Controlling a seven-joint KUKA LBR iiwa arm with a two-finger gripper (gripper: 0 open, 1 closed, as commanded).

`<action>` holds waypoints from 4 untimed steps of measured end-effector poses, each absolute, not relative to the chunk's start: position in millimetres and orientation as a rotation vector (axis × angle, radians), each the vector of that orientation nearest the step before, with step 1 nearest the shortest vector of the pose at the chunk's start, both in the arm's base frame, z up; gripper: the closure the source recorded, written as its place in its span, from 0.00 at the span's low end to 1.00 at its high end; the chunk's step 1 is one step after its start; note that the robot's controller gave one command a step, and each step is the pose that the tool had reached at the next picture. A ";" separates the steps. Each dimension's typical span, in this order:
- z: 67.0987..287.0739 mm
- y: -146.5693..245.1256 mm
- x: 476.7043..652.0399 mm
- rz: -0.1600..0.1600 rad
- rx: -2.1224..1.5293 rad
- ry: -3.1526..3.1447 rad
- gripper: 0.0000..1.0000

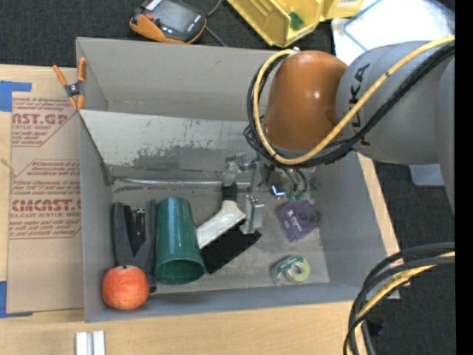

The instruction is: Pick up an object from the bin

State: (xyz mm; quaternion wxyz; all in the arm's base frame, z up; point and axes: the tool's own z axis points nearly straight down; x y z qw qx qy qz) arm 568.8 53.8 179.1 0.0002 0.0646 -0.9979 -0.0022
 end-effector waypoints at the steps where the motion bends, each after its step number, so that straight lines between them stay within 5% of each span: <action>1: 195.2 85.4 583.9 0.000 0.295 -3.166 0.00; 2: 120.1 58.1 574.8 -0.004 0.323 -3.129 0.00; 3: 121.8 64.3 578.7 -0.003 0.341 -3.139 0.00; 4: 71.6 87.7 563.5 -0.004 0.256 -3.143 0.00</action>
Offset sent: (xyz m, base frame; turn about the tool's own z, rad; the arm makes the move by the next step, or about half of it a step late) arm 0.0074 0.0048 -0.0563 -0.0775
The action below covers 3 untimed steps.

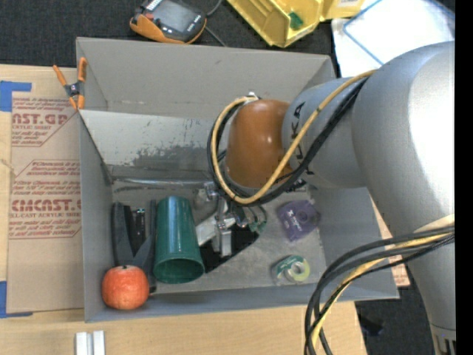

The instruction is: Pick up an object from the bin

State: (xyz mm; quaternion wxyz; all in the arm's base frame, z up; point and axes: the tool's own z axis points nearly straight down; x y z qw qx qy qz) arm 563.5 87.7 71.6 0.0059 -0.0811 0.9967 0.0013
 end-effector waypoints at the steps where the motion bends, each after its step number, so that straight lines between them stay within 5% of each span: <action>1: 69.0 83.3 585.5 0.015 -0.429 3.123 0.00; 3: 72.4 81.7 565.7 0.010 -0.352 3.107 0.00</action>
Offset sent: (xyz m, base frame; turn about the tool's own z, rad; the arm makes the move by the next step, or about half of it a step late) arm 0.0064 -0.0042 -0.0016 -0.0378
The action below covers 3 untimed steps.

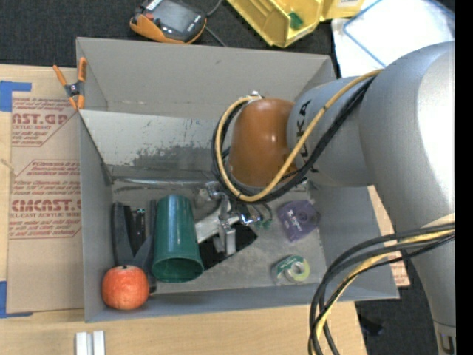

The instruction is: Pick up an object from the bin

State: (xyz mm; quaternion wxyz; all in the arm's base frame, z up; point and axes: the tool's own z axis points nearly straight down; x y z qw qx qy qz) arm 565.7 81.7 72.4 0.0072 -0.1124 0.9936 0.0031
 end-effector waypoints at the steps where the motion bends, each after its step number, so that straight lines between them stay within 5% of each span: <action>1: 71.6 76.8 583.3 0.010 -0.580 3.068 1.00; 2: 71.6 76.8 583.3 0.010 -0.580 3.067 1.00; 3: 170.1 65.0 568.9 0.009 -0.594 3.071 1.00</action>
Offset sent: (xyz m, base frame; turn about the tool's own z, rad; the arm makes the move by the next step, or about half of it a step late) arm 0.0000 0.0000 0.0000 0.0000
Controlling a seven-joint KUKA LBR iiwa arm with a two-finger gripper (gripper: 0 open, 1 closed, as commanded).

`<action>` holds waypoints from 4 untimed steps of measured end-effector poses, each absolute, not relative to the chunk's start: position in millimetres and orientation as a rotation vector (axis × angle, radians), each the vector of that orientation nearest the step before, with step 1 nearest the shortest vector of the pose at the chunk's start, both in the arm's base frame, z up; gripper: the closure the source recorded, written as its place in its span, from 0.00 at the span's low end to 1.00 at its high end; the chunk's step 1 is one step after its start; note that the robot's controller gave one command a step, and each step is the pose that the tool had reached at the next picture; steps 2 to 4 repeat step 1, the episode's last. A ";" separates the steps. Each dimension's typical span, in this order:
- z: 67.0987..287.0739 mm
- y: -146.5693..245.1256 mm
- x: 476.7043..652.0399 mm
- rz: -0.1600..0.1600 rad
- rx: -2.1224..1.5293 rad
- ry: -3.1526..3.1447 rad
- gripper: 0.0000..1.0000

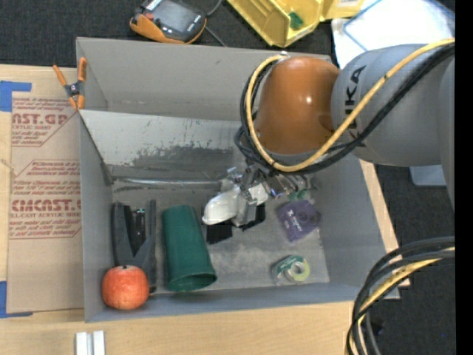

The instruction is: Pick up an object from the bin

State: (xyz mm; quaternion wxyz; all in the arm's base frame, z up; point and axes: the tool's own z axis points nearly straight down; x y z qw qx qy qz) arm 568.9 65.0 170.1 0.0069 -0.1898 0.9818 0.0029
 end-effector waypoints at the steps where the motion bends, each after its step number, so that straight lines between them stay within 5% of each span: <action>1: 194.9 69.3 571.3 0.009 -0.564 3.066 1.00; 4: 194.9 69.3 571.3 0.009 -0.564 3.066 1.00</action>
Offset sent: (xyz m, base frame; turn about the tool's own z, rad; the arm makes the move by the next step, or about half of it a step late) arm -0.0206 -0.0051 0.0458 -0.0087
